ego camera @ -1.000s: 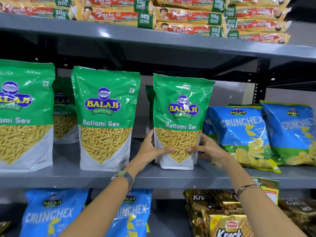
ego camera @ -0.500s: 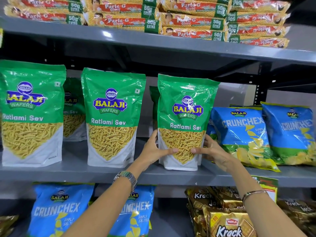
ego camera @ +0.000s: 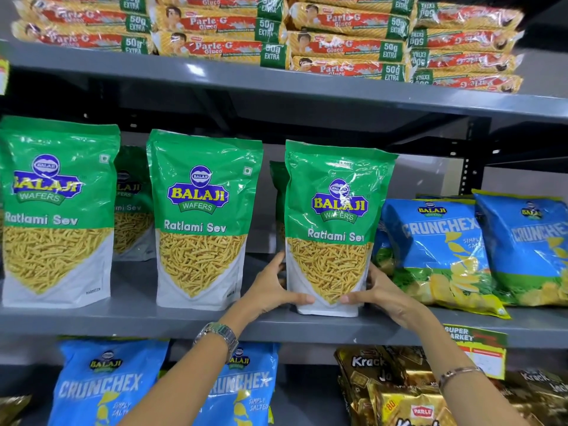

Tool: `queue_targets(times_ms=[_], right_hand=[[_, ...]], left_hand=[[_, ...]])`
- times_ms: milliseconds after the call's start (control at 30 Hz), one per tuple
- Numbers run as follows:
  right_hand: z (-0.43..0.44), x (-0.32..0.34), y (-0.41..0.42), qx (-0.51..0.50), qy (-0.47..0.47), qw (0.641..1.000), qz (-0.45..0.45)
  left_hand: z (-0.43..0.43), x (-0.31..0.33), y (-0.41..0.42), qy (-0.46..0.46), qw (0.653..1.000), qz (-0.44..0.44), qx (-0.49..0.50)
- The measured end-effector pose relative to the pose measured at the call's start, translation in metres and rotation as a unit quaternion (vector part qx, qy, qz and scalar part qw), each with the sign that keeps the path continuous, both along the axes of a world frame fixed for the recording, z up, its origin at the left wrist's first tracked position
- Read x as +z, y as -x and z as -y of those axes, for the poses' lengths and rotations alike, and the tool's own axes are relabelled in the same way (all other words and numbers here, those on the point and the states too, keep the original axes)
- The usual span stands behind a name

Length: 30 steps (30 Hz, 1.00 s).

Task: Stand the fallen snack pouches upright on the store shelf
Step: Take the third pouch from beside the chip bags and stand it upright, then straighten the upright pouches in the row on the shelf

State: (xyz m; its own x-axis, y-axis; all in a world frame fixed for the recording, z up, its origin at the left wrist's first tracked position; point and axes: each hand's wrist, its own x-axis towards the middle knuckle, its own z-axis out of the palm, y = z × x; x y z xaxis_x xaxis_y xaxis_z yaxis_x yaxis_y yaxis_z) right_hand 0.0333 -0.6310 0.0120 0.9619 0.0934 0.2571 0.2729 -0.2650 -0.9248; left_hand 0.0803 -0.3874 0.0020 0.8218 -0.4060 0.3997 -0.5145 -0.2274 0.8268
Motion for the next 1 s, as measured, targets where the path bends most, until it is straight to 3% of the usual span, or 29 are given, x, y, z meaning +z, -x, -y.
queue_targets(times_ms=[1000], right_hand=[[-0.016,-0.005,0.019,-0.036,-0.023,0.999,0.009]], left_hand=[[-0.005,-0.001,0.006,0.0,1.0,-0.005,-0.018]])
